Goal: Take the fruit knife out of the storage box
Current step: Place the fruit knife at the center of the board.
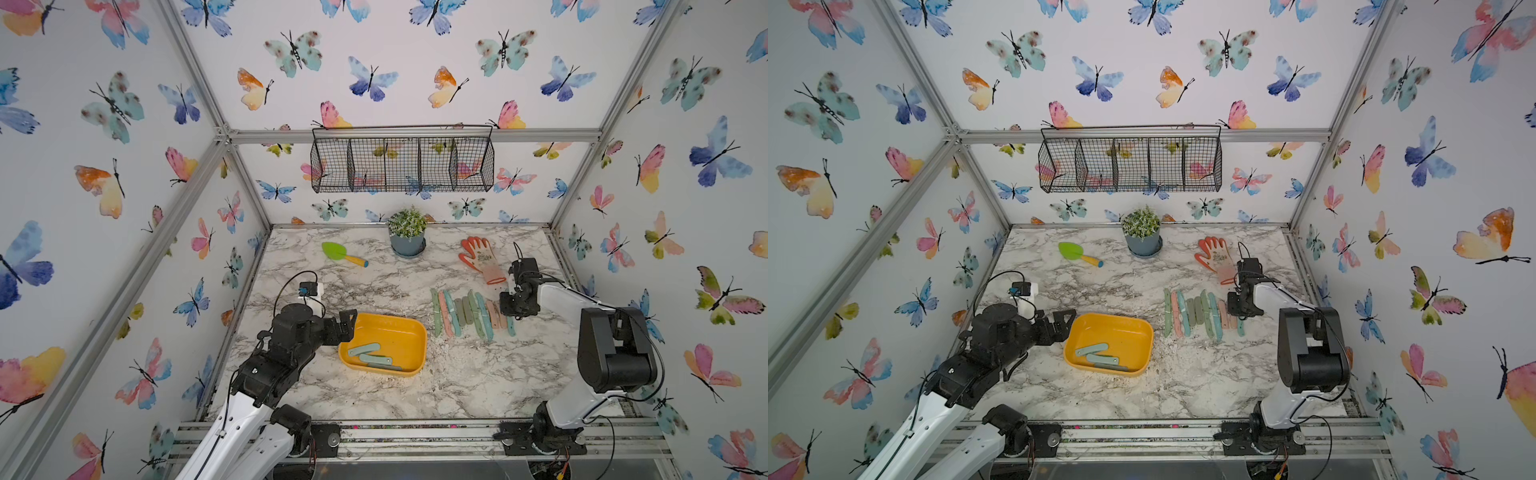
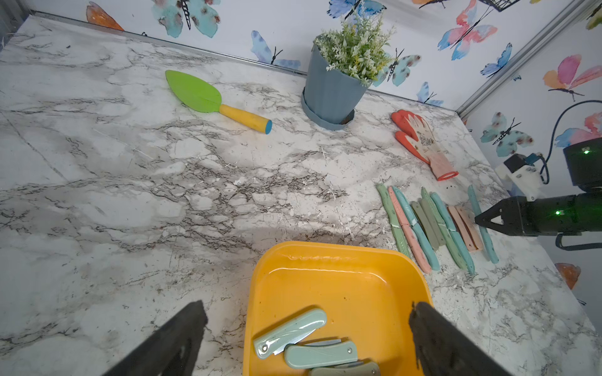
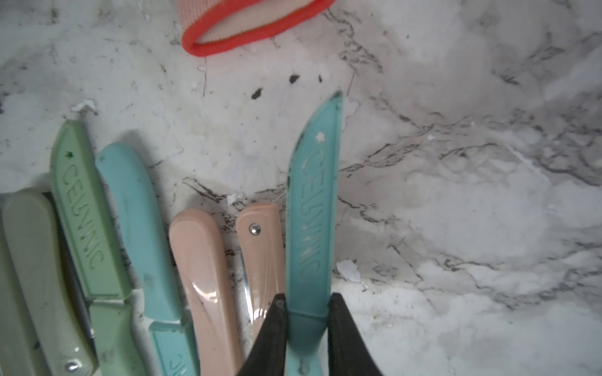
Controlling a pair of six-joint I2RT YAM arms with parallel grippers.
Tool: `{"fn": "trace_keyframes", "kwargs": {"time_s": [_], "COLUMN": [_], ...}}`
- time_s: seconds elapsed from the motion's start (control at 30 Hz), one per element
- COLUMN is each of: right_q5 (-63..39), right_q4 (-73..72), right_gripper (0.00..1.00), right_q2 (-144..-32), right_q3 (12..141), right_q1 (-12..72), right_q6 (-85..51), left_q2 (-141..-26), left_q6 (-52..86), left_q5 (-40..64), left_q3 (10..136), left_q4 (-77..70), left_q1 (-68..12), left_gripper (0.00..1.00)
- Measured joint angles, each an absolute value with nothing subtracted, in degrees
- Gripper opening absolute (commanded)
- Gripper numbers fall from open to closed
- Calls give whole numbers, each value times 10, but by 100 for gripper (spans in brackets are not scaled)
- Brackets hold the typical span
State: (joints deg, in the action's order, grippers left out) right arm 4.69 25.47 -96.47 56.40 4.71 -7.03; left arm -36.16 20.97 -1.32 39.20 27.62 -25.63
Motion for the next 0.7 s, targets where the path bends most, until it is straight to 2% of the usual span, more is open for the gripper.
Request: {"fn": "trace_keyframes", "kwargs": {"time_s": [0.7], "right_q5": [44], "right_q4": [251], "right_gripper": [30], "right_q2": [-985], "right_q3": [564], "right_q1": [33], "right_q6": [-64], "left_q2": [-360], "left_q6": [210], "left_q5": [-14], "left_q3": [392], "left_q4": [276], "left_q1": [-256], "left_gripper": [98]}}
